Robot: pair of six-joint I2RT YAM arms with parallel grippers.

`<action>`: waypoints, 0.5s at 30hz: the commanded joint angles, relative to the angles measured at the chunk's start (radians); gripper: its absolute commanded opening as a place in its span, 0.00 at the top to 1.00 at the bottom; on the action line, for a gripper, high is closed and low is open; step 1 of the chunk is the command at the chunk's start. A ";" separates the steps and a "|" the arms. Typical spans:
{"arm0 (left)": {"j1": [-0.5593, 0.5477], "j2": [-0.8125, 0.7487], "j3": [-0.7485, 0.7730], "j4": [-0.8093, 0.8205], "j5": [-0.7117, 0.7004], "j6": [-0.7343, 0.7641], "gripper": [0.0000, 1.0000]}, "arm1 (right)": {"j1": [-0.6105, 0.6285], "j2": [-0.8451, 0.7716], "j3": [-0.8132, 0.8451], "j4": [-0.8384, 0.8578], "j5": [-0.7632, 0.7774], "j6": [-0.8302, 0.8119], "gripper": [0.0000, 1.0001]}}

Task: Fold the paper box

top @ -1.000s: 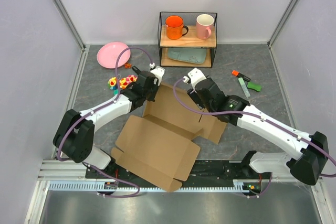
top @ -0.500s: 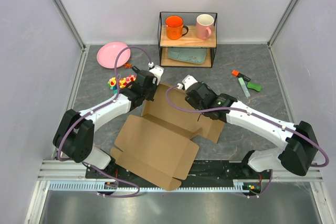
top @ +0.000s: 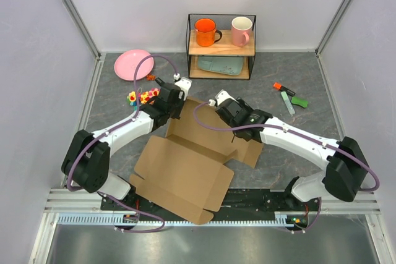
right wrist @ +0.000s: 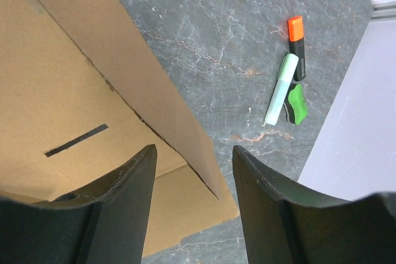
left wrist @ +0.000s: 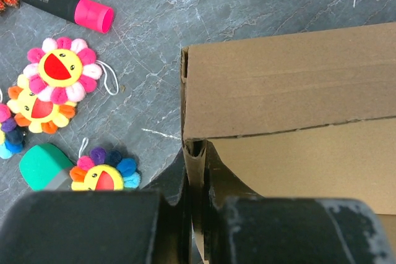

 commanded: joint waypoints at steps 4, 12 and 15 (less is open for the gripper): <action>0.009 -0.049 -0.029 -0.030 -0.065 0.076 0.98 | -0.014 0.055 0.023 0.012 0.014 0.037 0.56; 0.009 -0.089 -0.048 -0.038 -0.084 -0.035 0.98 | -0.019 0.061 0.069 0.007 -0.069 0.218 0.94; 0.008 -0.110 -0.067 -0.031 -0.100 -0.104 0.98 | -0.019 0.078 0.112 -0.014 -0.066 0.298 1.00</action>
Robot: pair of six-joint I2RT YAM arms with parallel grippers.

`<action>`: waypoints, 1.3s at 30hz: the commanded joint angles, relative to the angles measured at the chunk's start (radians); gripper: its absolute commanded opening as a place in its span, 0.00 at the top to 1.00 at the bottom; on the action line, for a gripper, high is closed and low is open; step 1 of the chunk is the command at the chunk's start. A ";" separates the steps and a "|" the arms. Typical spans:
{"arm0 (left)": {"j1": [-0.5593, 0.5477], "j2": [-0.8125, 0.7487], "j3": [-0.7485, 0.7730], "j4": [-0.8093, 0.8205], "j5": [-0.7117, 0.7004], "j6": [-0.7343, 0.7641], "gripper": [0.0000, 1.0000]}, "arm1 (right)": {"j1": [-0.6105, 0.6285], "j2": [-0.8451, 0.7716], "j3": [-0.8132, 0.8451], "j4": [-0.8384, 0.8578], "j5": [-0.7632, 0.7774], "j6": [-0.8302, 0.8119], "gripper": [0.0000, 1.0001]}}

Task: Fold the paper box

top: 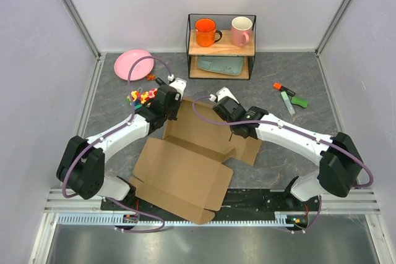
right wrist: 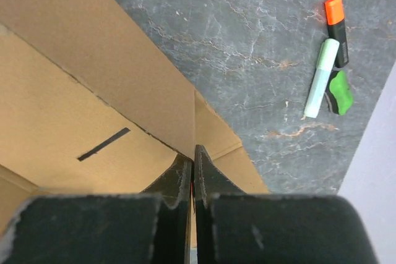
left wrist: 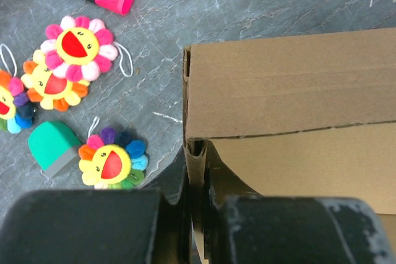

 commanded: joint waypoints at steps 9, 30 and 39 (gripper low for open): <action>0.000 -0.154 -0.159 0.127 -0.079 -0.279 0.98 | -0.007 -0.034 0.038 0.133 -0.095 0.369 1.00; -0.007 -0.271 -0.371 0.458 -0.161 -0.389 0.98 | -0.012 -0.285 -0.222 0.347 -0.057 0.563 0.43; -0.005 -0.213 -0.294 0.398 -0.168 -0.301 0.98 | -0.019 -0.537 -0.200 0.288 0.276 0.359 0.14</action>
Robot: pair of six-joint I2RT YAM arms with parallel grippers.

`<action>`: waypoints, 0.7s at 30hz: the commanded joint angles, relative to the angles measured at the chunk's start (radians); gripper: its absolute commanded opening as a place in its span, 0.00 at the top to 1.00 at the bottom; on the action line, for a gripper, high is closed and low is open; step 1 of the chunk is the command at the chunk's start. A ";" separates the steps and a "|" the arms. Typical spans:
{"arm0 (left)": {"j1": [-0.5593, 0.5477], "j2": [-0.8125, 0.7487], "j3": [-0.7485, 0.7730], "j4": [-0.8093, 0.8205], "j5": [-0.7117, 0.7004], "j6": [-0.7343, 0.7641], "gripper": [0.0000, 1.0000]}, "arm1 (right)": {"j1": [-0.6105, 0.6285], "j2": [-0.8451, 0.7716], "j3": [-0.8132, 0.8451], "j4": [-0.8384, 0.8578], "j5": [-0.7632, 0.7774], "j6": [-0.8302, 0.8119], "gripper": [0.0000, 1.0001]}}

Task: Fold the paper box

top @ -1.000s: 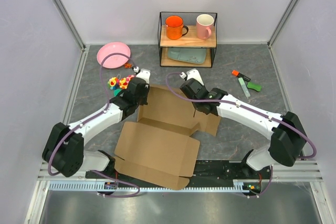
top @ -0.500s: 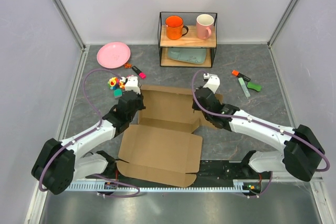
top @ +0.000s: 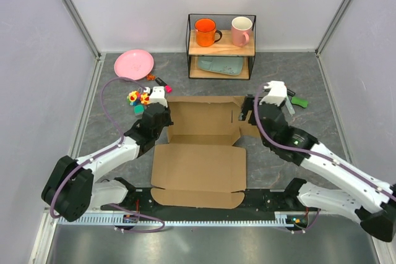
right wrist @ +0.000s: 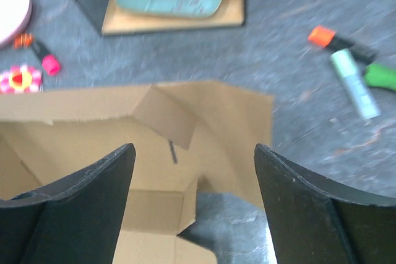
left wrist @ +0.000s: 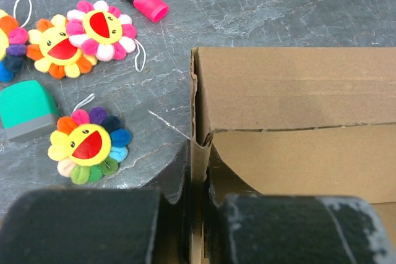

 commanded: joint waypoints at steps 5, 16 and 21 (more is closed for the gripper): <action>0.002 0.032 0.078 -0.008 -0.021 0.049 0.98 | -0.082 -0.070 -0.075 0.002 0.210 -0.025 0.10; 0.002 0.032 0.068 -0.001 0.008 0.056 0.98 | -0.203 -0.012 -0.244 0.230 0.029 0.025 0.16; 0.002 0.034 0.065 0.010 0.022 0.062 0.98 | -0.291 0.004 -0.290 0.332 -0.109 0.033 0.19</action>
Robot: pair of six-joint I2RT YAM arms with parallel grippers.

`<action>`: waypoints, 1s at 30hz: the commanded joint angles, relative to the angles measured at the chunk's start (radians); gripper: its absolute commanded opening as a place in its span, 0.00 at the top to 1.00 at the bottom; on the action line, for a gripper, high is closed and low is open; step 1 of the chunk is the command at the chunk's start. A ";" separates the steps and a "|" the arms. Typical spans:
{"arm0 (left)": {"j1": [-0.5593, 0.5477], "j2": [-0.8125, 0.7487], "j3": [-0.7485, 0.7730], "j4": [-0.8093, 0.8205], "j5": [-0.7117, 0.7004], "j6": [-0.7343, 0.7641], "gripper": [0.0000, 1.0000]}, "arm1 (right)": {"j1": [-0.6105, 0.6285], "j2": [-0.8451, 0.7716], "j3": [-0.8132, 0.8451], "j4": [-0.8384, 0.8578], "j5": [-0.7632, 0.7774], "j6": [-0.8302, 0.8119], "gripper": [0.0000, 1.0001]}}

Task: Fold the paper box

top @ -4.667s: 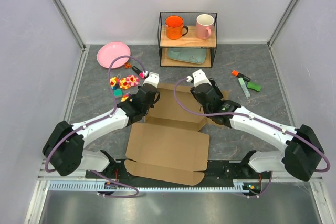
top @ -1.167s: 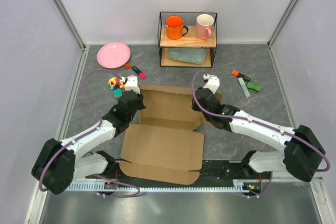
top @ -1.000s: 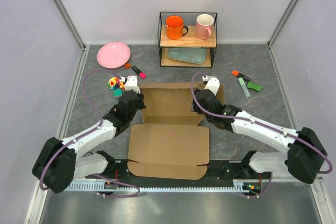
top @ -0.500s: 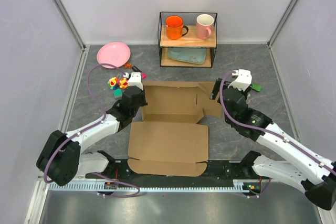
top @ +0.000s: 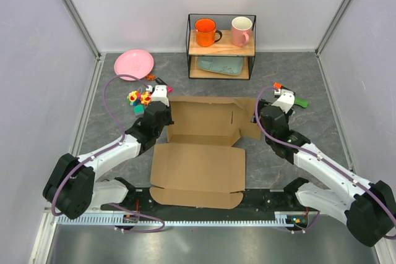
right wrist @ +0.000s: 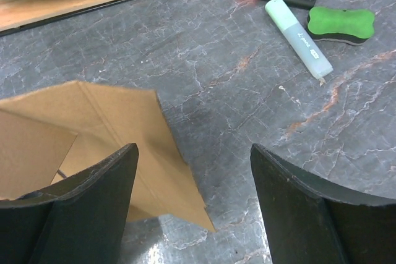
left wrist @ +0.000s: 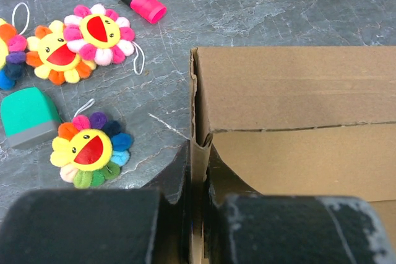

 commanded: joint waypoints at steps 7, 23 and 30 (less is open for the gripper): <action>0.003 0.005 0.026 0.042 0.026 0.030 0.98 | -0.075 0.023 -0.105 0.256 -0.233 0.006 0.24; -0.004 -0.044 -0.015 0.148 0.077 -0.042 0.98 | -0.072 -0.136 -0.128 0.238 -0.509 0.060 0.86; -0.017 -0.050 -0.017 0.191 0.088 -0.055 0.98 | -0.006 -0.113 -0.089 0.239 -0.533 0.094 0.89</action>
